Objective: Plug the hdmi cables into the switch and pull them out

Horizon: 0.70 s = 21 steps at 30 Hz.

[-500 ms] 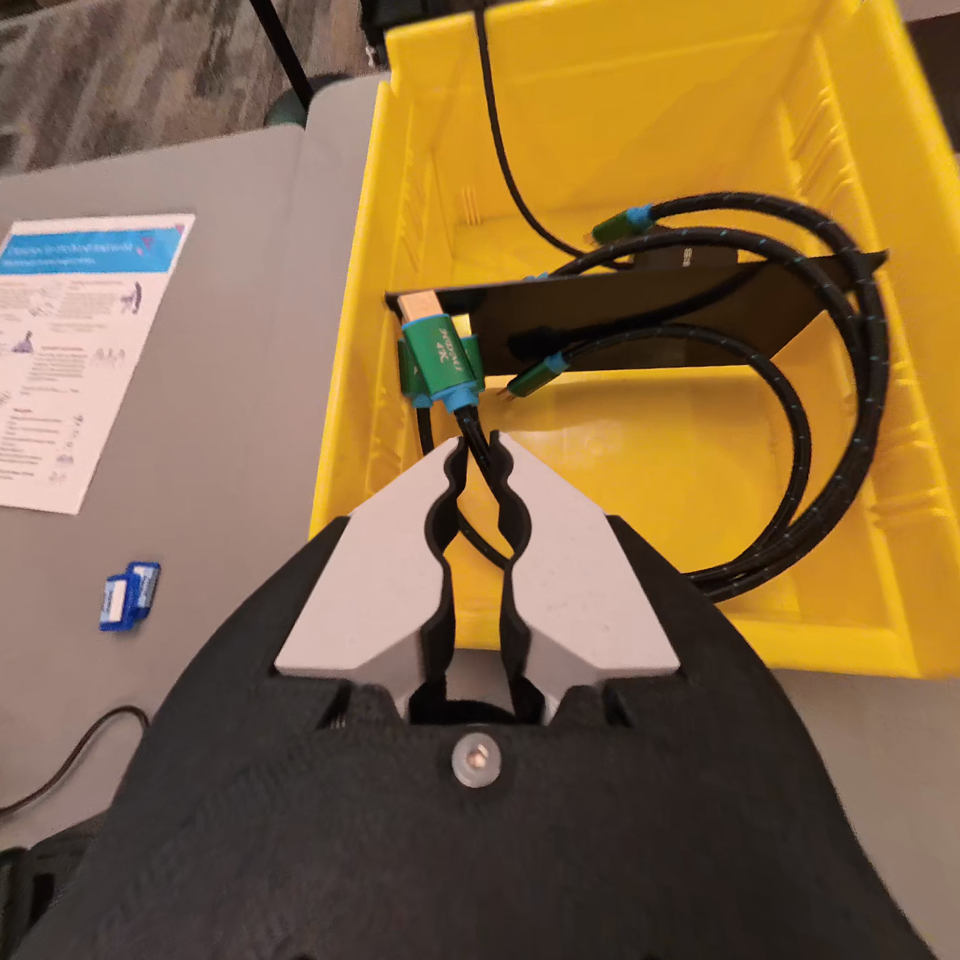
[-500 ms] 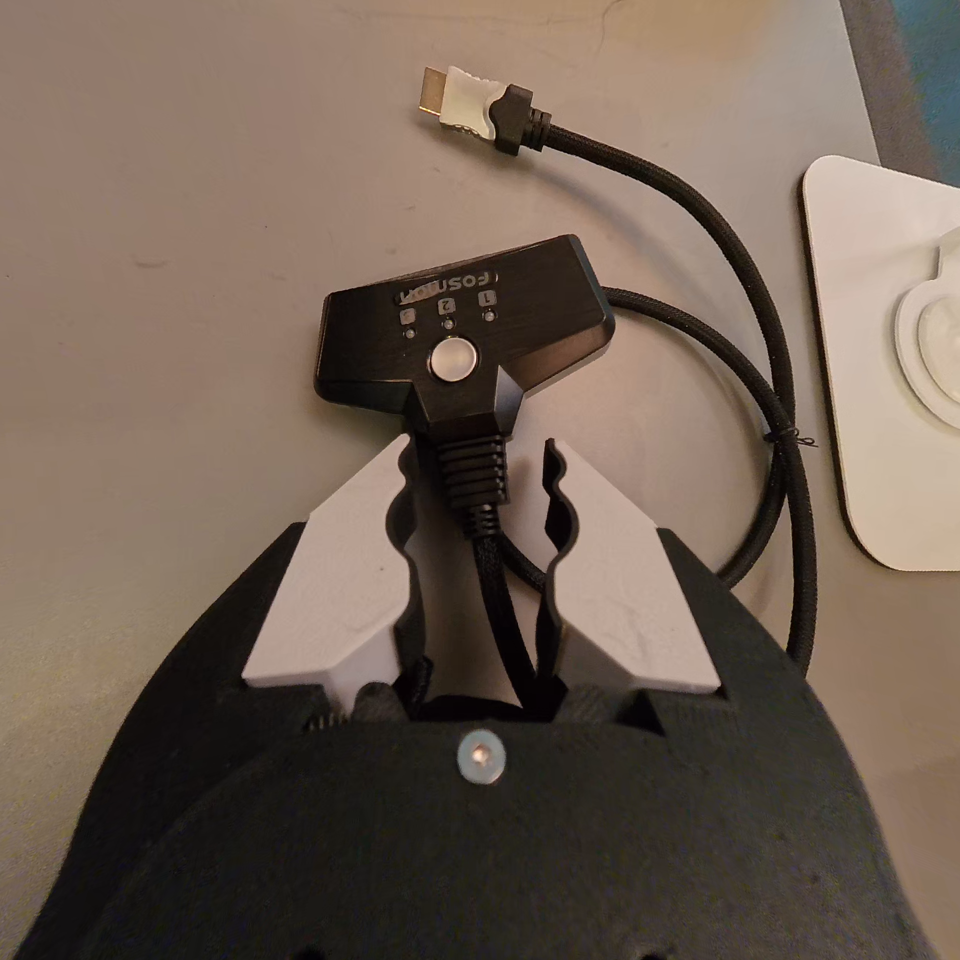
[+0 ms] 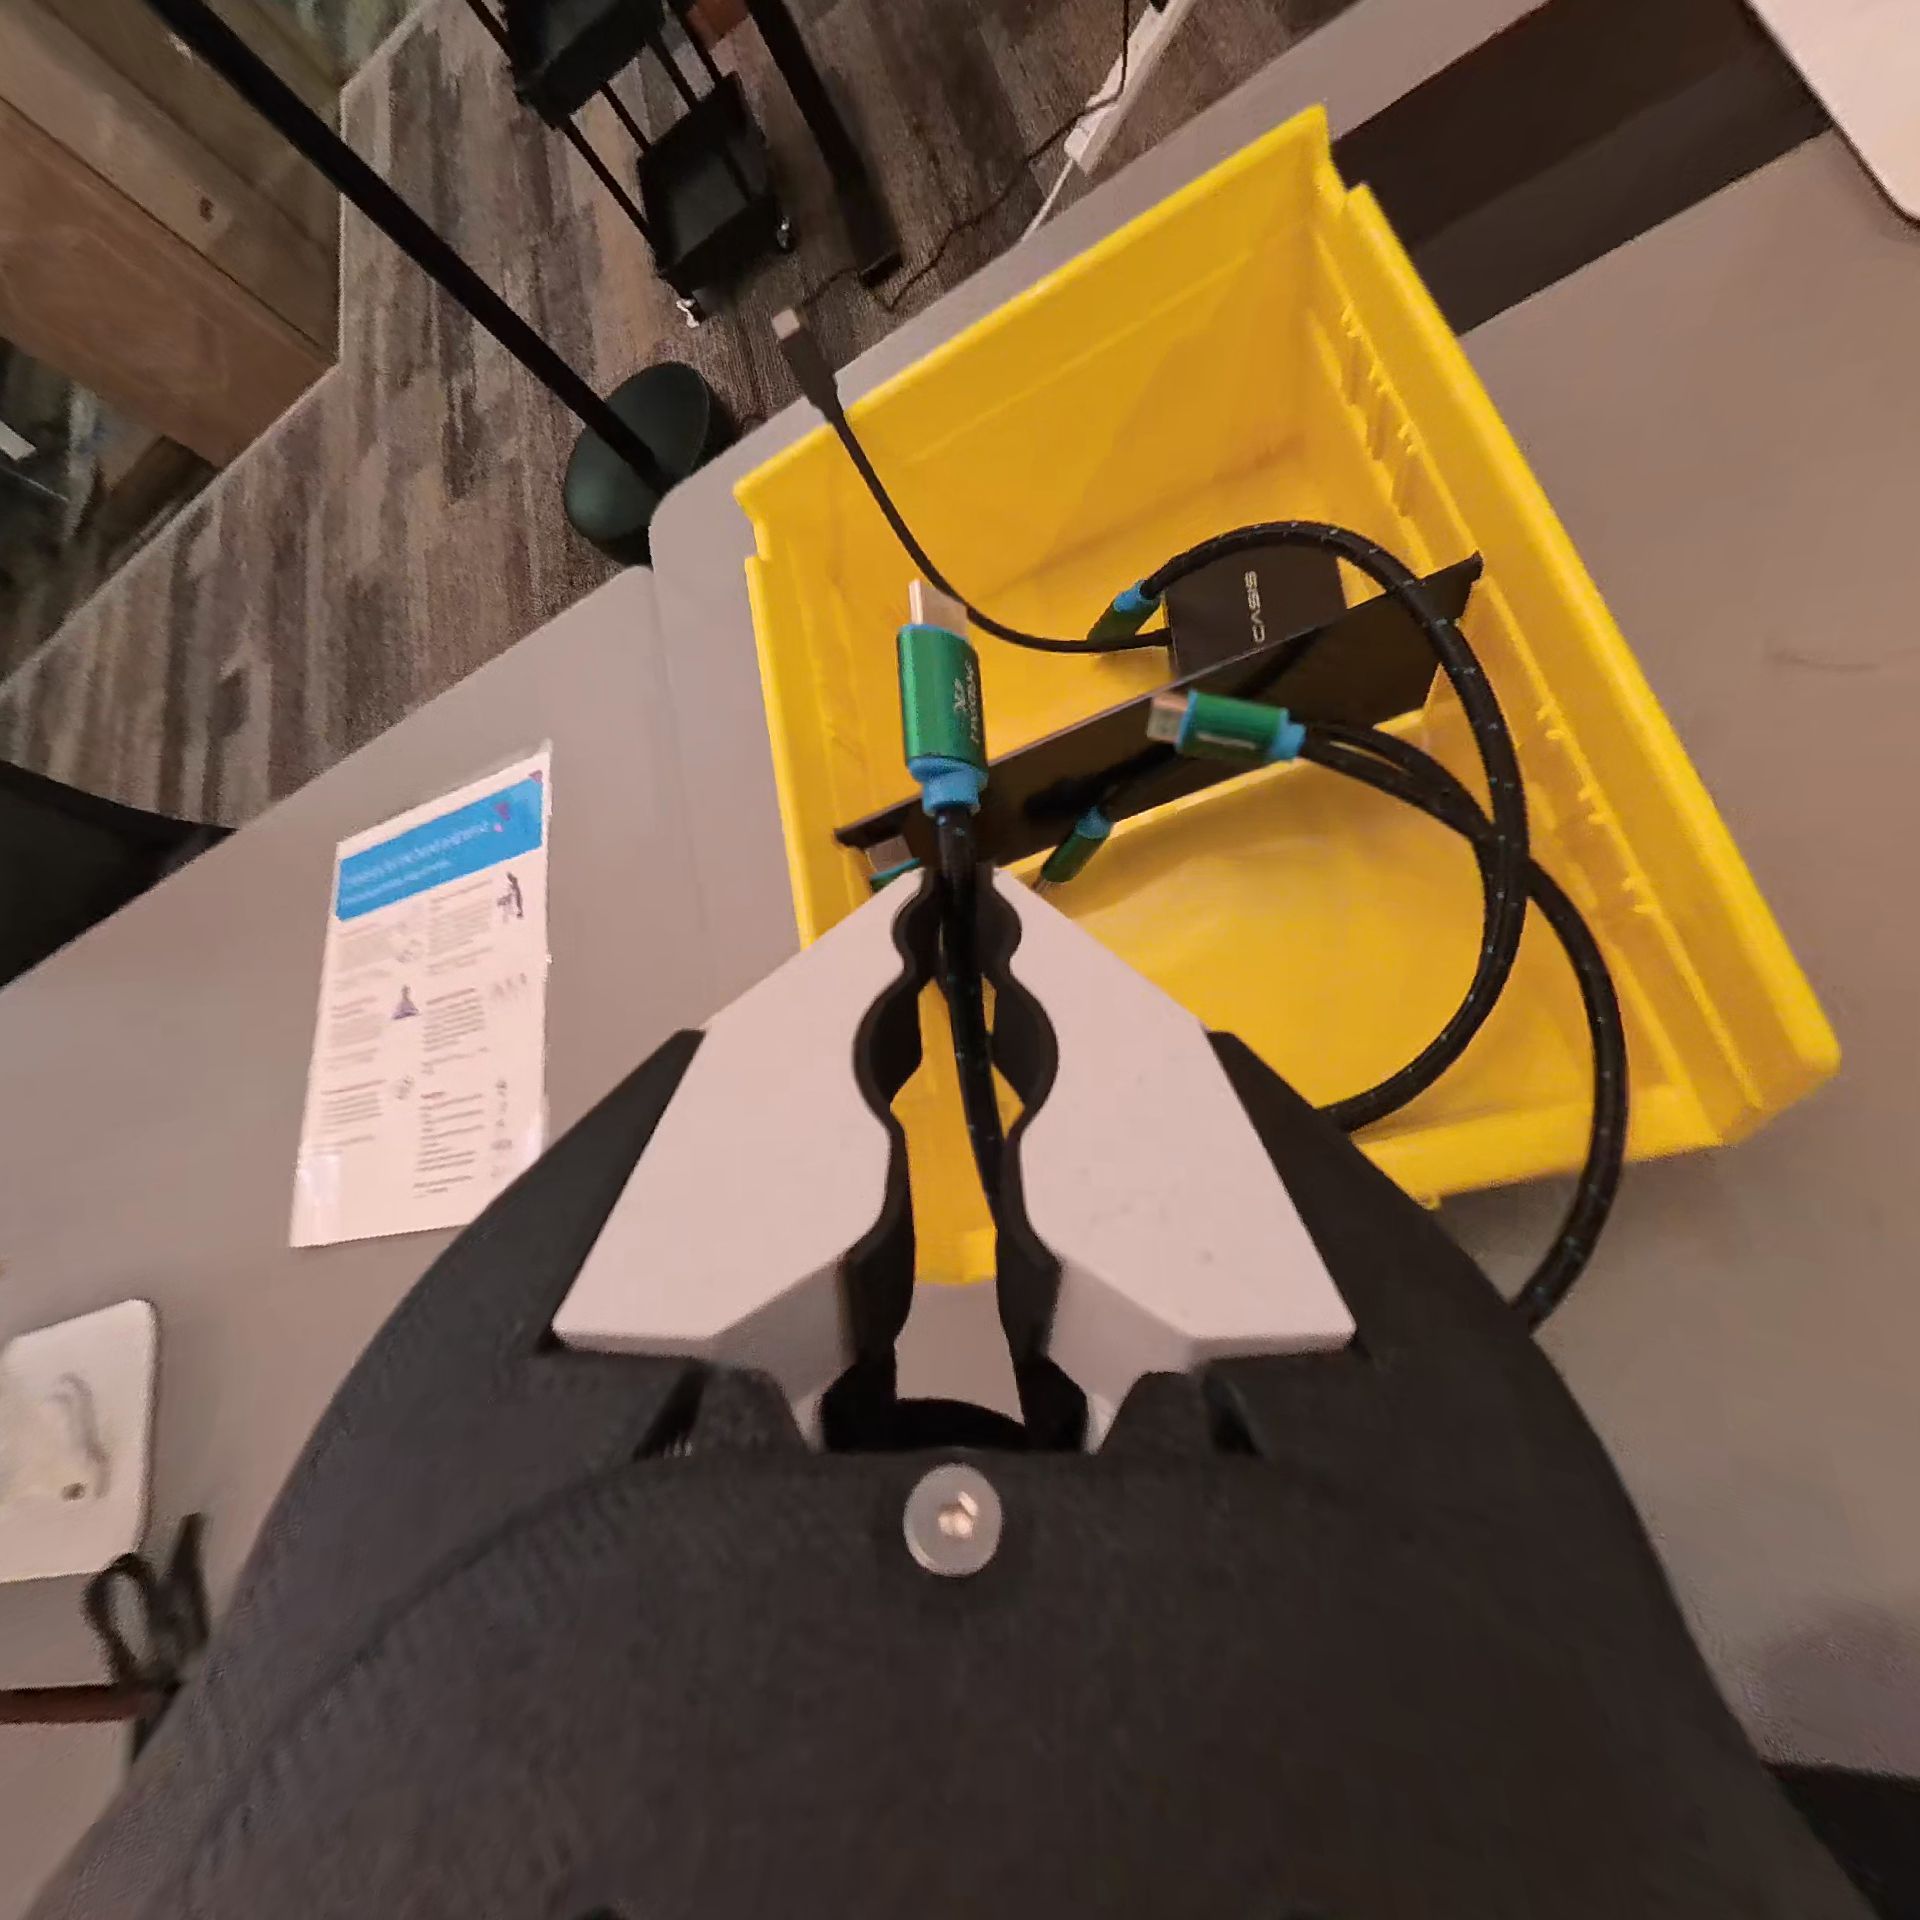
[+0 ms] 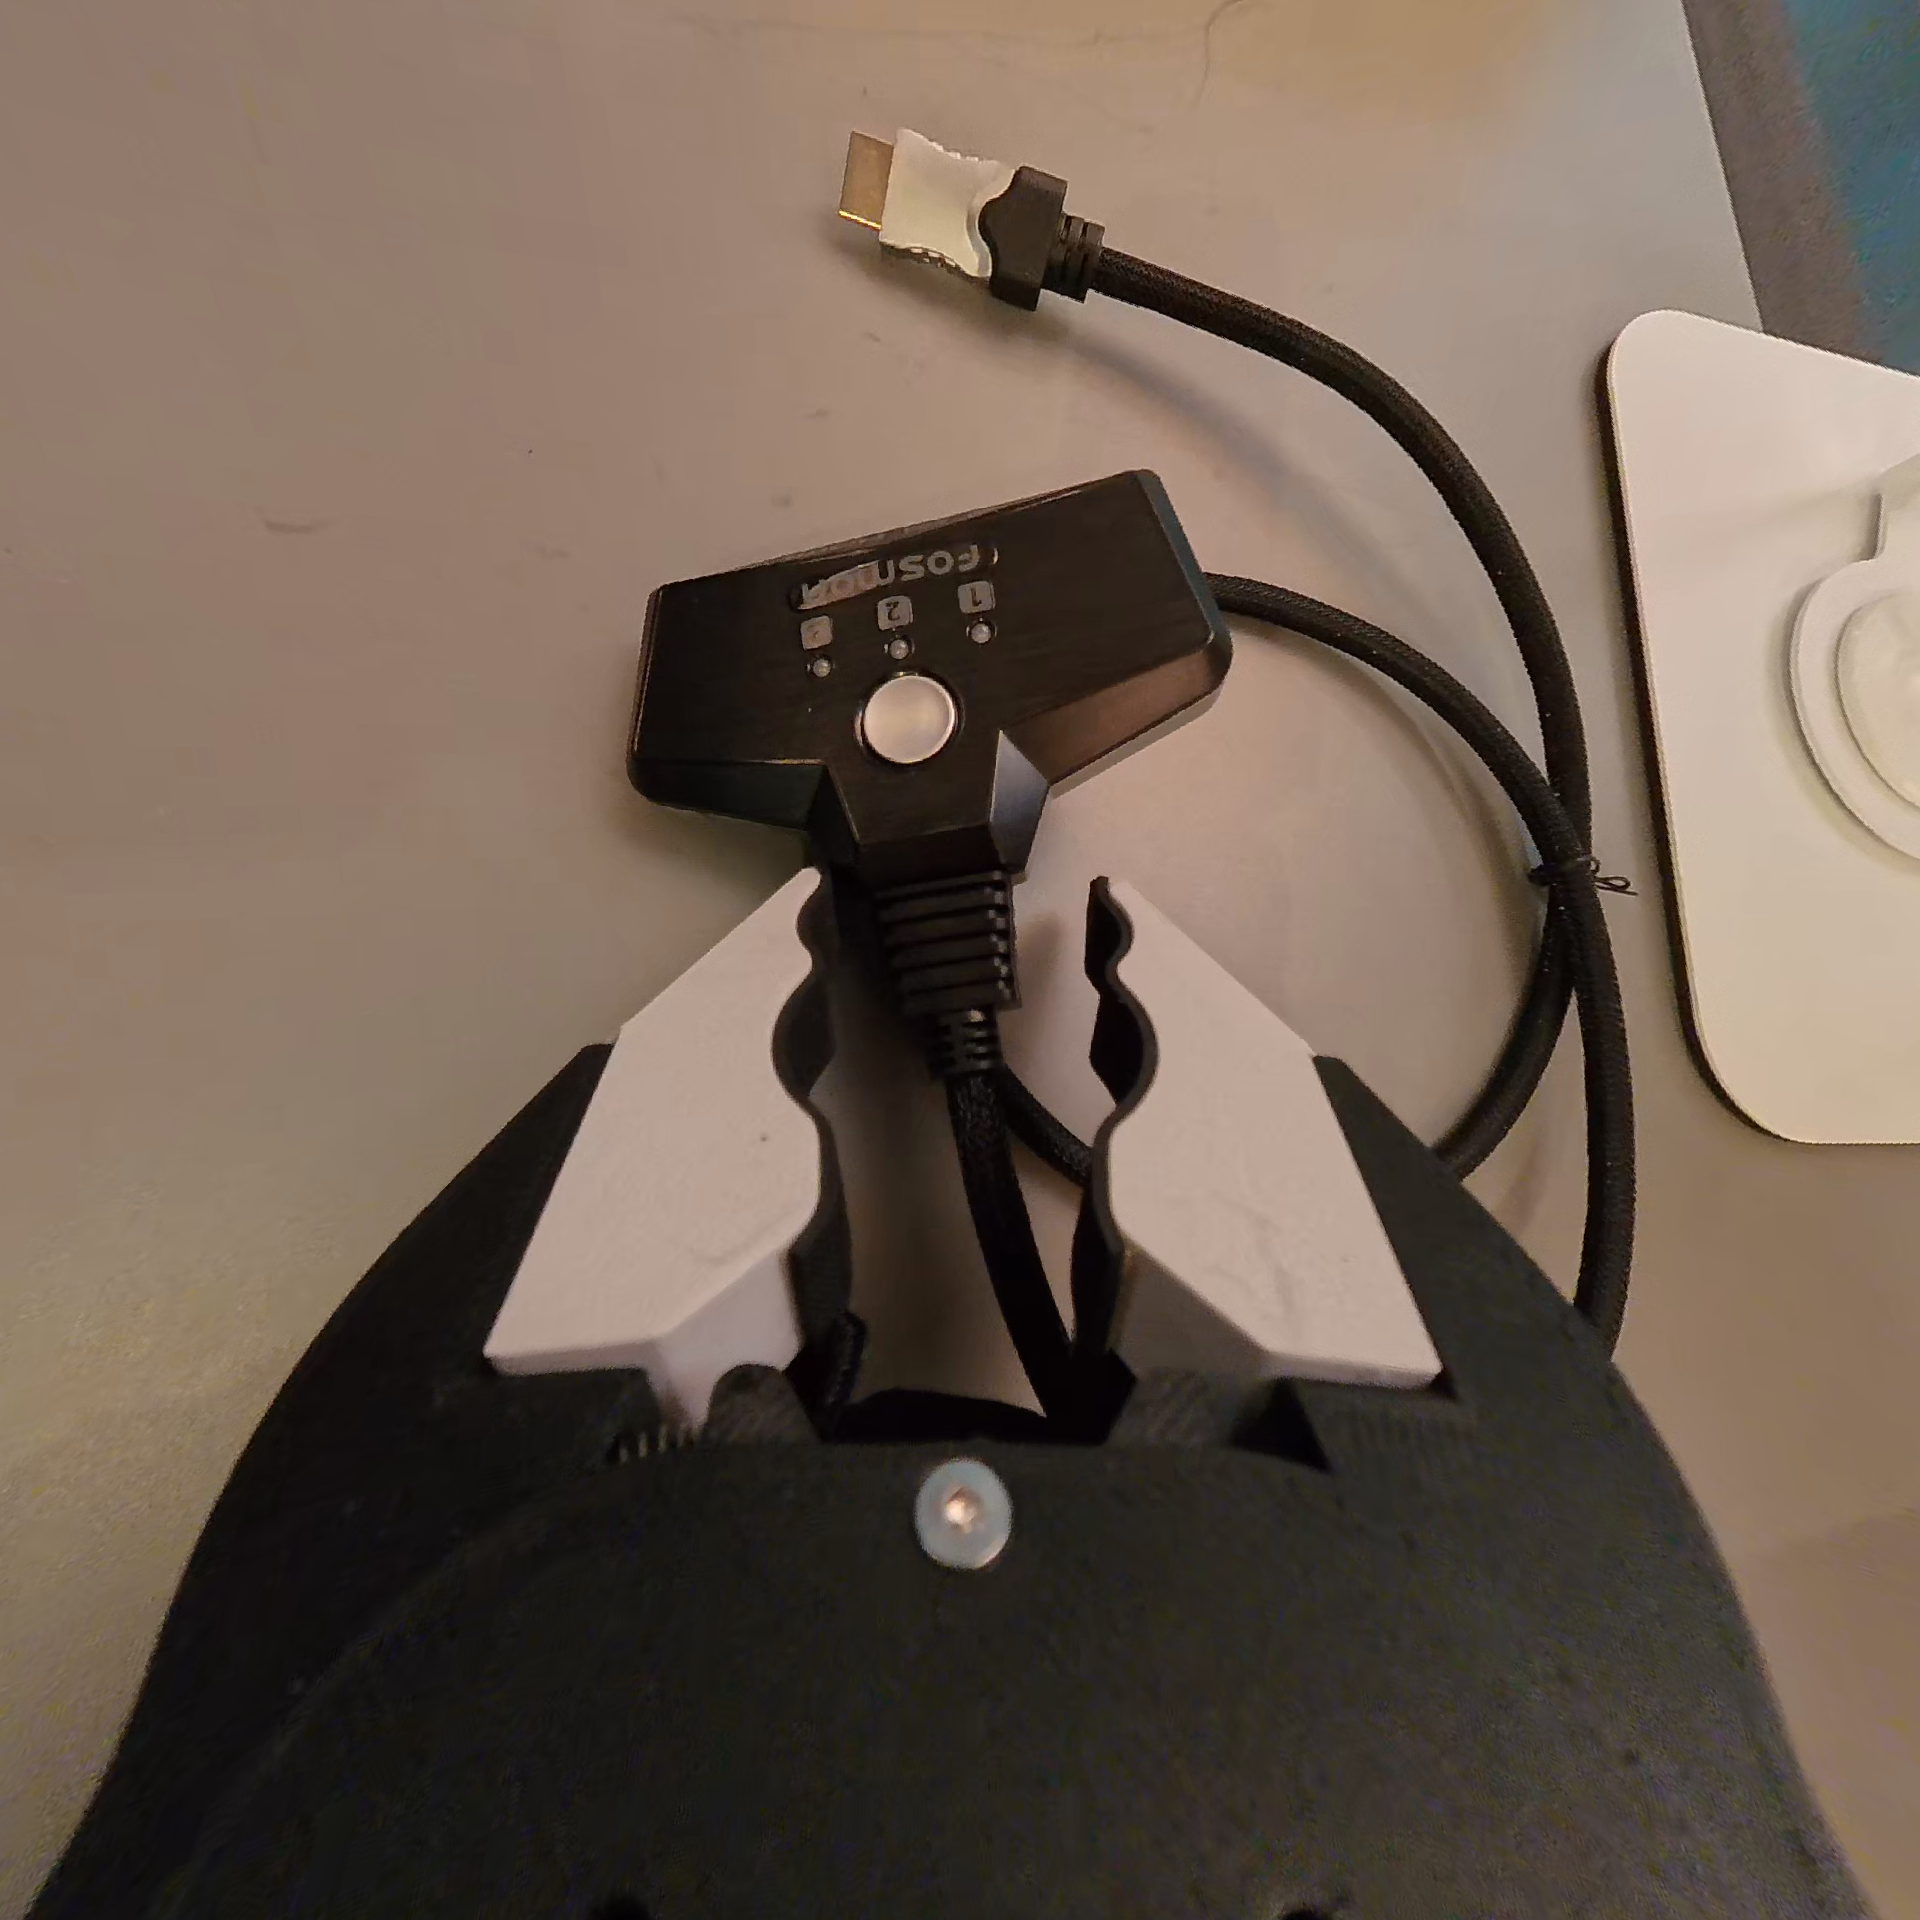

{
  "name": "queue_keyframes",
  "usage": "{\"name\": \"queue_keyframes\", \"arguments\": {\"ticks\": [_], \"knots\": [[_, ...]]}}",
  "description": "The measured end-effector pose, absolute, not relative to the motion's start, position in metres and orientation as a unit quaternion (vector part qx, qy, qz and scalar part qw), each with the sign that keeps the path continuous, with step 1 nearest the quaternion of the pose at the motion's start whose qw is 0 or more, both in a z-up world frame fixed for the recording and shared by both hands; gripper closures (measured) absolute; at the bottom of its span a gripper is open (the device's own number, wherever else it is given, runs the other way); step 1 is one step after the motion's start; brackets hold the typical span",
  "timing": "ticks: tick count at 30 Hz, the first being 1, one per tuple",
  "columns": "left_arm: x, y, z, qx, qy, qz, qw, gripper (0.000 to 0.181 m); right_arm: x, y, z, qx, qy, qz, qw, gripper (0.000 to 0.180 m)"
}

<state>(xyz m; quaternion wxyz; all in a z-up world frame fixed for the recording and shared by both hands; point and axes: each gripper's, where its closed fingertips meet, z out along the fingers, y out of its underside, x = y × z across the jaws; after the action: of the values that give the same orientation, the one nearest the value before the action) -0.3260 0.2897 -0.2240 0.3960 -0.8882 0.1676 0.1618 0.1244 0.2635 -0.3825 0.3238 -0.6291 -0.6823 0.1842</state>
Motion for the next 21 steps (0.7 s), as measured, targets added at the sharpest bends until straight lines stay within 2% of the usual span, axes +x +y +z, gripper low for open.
{"name": "queue_keyframes", "arguments": {"ticks": [15,21], "knots": [[-0.310,0.252,-0.247,-0.863,0.385,0.227,0.236,0.177,0.124,0.263,-0.383,-0.628,-0.683,0.186,0.323,0.134],[-0.282,0.236,-0.253,-0.836,0.468,0.197,0.207,0.177,0.124,0.262,-0.383,-0.628,-0.683,0.187,0.323,0.134]]}}
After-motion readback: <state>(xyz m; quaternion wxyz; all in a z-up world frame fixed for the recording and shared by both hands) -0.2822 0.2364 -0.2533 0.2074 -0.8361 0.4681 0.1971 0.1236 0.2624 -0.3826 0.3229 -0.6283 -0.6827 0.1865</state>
